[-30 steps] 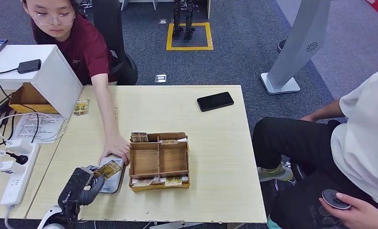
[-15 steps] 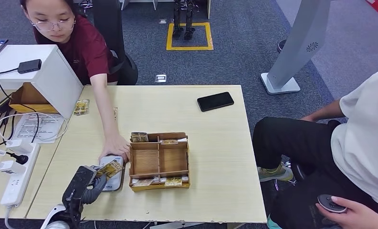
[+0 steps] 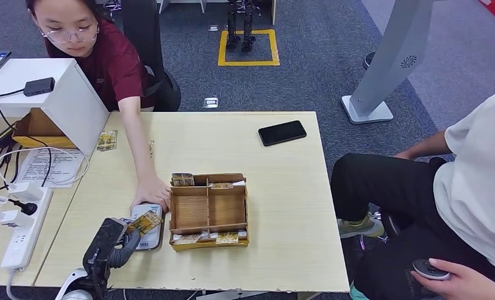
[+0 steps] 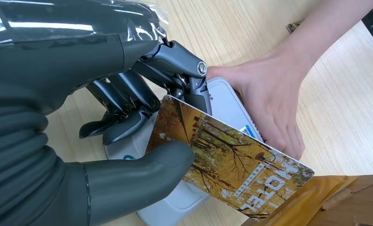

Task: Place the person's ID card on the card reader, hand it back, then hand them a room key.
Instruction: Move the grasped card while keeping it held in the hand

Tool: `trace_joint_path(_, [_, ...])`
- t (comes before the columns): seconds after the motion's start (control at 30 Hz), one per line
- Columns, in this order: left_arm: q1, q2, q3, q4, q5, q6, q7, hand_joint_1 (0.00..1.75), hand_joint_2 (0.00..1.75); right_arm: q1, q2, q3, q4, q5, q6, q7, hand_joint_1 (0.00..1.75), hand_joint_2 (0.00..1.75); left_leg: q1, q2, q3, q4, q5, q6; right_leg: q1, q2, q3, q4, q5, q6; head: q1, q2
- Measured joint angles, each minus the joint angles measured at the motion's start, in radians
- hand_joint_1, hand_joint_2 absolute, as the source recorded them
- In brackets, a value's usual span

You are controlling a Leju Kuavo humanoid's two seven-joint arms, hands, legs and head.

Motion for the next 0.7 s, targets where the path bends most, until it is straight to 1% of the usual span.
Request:
trace_joint_path(0.1, [0.000, -0.001, 0.000, 0.001, -0.011, 0.004, 0.002, 1.75, 1.75, 0.000, 0.000, 0.000, 0.000, 0.001, 0.000, 0.000, 0.00, 1.75, 0.000, 0.000, 0.000, 0.000, 0.000, 0.000, 0.000, 0.000, 0.000, 0.000, 0.000, 0.000, 0.000, 0.000])
trace_joint_path(0.3, [-0.009, -0.011, 0.000, 0.016, -0.072, 0.040, 0.013, 1.75, 1.75, 0.000, 0.002, -0.003, 0.000, 0.013, 0.001, 0.000, 0.00, 1.75, 0.000, 0.000, 0.000, 0.000, 0.000, 0.000, 0.000, 0.000, 0.000, 0.000, 0.000, 0.000, 0.000, 0.000])
trace_joint_path(0.53, [-0.023, -0.016, 0.000, 0.035, -0.187, 0.083, 0.035, 1.75, 1.75, 0.000, 0.006, -0.019, 0.000, 0.025, 0.006, 0.000, 0.00, 1.75, 0.000, 0.000, 0.000, 0.000, 0.000, 0.000, 0.000, 0.000, 0.000, 0.000, 0.000, 0.000, 0.000, 0.000])
trace_joint_path(0.7, [-0.039, -0.024, 0.000, 0.048, -0.307, 0.123, 0.055, 1.75, 1.75, -0.001, 0.008, -0.025, 0.000, 0.033, 0.007, 0.000, 0.00, 1.75, 0.000, 0.000, 0.000, 0.000, 0.000, 0.000, 0.000, 0.000, 0.001, 0.000, 0.000, 0.000, 0.000, 0.000])
